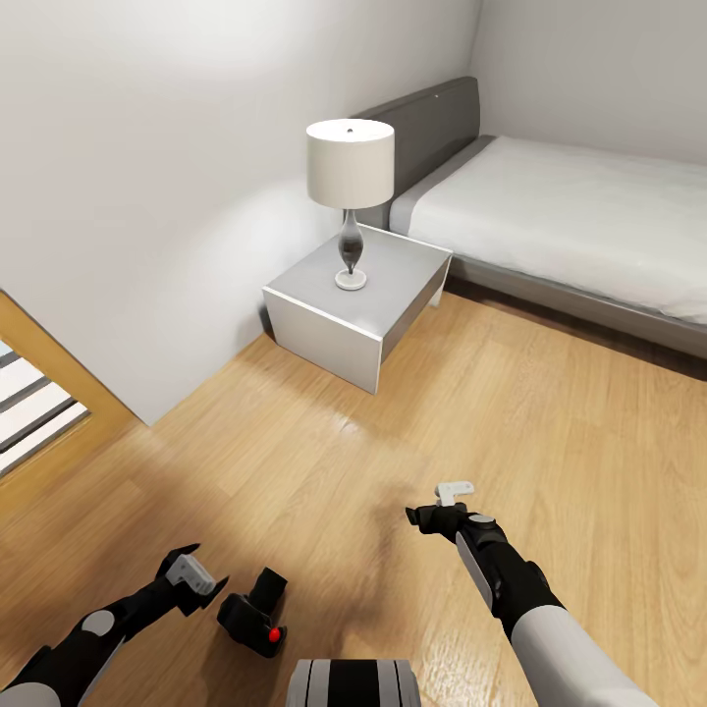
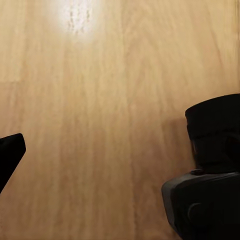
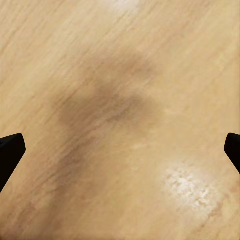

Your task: Attach the digital camera to the camera tripod in the bedroom.

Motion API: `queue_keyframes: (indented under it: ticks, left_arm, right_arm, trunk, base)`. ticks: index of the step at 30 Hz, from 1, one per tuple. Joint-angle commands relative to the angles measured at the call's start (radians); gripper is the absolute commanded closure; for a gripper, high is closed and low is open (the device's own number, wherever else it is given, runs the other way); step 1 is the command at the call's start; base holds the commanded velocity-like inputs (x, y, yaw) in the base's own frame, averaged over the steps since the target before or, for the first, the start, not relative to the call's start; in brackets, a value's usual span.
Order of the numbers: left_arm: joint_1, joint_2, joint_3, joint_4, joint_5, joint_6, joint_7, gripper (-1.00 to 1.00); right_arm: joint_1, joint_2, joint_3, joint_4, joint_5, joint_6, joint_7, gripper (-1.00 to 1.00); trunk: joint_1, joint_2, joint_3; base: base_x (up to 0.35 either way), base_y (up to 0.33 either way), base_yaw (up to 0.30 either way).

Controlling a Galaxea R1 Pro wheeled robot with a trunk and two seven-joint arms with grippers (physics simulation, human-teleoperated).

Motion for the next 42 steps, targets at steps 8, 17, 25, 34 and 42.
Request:
queue_keyframes:
  ticks: [8,17,25,34,42]
  left_arm:
    - [0.0,0.014,0.006,-0.006,-0.047,-0.007,-0.042,-1.0]
    - [0.0,0.049,0.007,-0.047,-0.201,-0.009,-0.135,-1.0]
    - [0.0,0.059,0.008,-0.096,-0.355,-0.01,-0.227,-1.0]
    - [0.0,0.059,0.005,-0.1,-0.372,-0.013,-0.258,-1.0]
    - [0.0,0.054,-0.02,-0.103,-0.426,-0.015,-0.291,-1.0]
  right_arm:
    - [0.0,0.0,0.0,-0.002,0.003,0.006,0.003,-1.0]
    - [0.0,0.0,0.0,-0.002,0.003,0.006,0.003,-1.0]
    - [0.0,0.0,0.0,-0.002,0.004,0.006,0.003,-1.0]
    - [0.0,0.0,0.0,-0.002,0.004,0.006,0.003,-1.0]
    - [0.0,0.0,0.0,-0.002,0.005,0.006,0.003,-1.0]
  trunk:
    - [0.0,0.0,-0.001]
    - [0.0,0.0,-0.001]
    - [0.0,0.0,-0.001]
    - [0.0,0.0,-0.001]
    - [0.0,0.0,-0.001]
  base:
    - [0.0,0.0,0.0]
    - [0.0,0.0,0.0]
    - [0.0,0.0,0.0]
    - [0.0,0.0,0.0]
    - [0.0,0.0,0.0]
